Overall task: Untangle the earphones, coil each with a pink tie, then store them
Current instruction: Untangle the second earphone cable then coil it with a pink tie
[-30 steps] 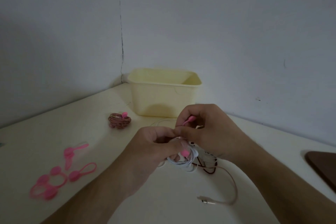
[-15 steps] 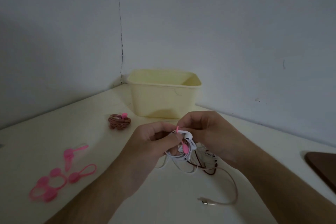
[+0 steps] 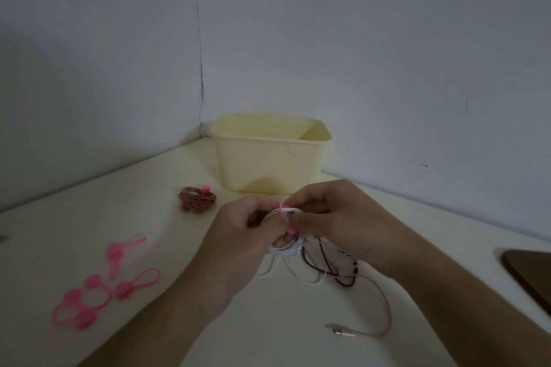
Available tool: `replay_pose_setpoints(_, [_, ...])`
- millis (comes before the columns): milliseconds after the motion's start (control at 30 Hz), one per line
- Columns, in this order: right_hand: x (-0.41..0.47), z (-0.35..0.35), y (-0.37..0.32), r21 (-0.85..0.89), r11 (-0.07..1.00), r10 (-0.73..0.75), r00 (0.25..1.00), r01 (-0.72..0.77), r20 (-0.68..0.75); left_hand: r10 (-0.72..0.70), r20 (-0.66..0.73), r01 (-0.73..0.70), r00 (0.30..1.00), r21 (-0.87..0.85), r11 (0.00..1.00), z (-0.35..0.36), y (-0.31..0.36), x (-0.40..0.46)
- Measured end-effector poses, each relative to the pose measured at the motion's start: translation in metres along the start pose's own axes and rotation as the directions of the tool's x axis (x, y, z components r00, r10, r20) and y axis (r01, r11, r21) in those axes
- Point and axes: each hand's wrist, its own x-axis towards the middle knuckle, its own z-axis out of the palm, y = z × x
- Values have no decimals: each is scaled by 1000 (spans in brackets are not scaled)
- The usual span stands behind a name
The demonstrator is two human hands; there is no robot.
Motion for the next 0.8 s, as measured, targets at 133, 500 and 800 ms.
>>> replay_pose_setpoints(133, [1, 2, 1, -11, 1000, 24, 999, -24, -44, 32, -30, -29, 999, 75, 997, 2, -1, -1])
replay_pose_setpoints(500, [-2, 7, 2, -72, 997, -9, 997, 4, -79, 92, -41, -84, 995, 156, 984, 1, -2, -1])
replay_pose_setpoints(800, [1, 11, 3, -293, 956, -62, 986, 14, -156, 109, 0, -107, 994, 191, 976, 2, -8, 3])
